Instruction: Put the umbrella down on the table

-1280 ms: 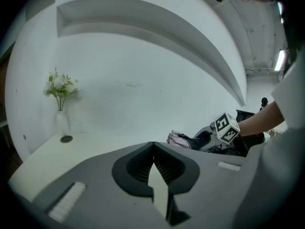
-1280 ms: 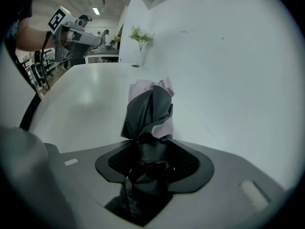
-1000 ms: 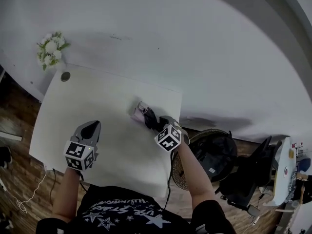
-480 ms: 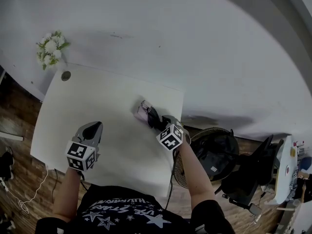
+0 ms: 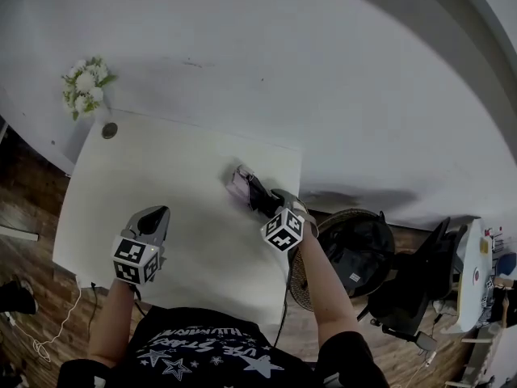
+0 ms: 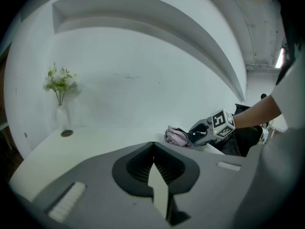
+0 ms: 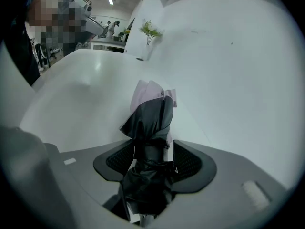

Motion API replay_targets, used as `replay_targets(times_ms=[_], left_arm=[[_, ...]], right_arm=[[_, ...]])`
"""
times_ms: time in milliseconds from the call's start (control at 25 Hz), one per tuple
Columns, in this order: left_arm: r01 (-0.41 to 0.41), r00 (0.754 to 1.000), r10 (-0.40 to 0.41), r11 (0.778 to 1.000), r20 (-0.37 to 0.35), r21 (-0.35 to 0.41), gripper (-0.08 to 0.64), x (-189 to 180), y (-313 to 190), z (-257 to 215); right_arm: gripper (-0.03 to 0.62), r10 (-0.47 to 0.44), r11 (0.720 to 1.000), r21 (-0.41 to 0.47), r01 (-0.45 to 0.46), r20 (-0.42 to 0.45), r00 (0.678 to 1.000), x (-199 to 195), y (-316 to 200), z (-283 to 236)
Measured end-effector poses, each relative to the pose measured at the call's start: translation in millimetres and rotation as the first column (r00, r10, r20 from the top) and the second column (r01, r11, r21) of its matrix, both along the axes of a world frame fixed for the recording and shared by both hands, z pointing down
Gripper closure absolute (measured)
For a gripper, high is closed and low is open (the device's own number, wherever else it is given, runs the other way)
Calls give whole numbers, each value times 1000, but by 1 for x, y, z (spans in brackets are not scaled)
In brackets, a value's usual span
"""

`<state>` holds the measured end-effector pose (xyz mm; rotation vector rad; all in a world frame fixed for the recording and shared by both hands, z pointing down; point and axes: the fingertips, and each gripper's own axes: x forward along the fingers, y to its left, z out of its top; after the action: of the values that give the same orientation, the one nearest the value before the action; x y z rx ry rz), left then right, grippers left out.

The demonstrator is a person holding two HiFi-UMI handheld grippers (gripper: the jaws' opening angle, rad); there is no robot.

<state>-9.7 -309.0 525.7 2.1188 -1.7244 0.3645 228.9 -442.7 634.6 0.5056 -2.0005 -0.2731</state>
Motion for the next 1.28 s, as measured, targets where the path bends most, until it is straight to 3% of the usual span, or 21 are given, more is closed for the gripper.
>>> replay_targets(times_ms=[480, 760, 920, 1080, 1280], left_arm=[[-76, 996, 78, 995, -31, 59, 557, 4, 2, -18], [-157, 986, 163, 983, -48, 97, 557, 1, 0, -25], [-213, 973, 221, 971, -67, 111, 557, -4, -2, -28], [-287, 951, 297, 951, -88, 113, 557, -5, -3, -22], [-370, 920, 379, 924, -98, 103, 557, 0, -5, -11]], right_arm=[[348, 135, 989, 55, -138, 46, 990, 30, 30, -37], [371, 235, 967, 70, -246, 141, 962, 14, 56, -57], [393, 315, 942, 33, -333, 246, 917, -12, 66, -73], [414, 401, 906, -31, -421, 376, 835, -44, 79, -85], [439, 448, 882, -78, -464, 444, 776, -78, 107, -86]])
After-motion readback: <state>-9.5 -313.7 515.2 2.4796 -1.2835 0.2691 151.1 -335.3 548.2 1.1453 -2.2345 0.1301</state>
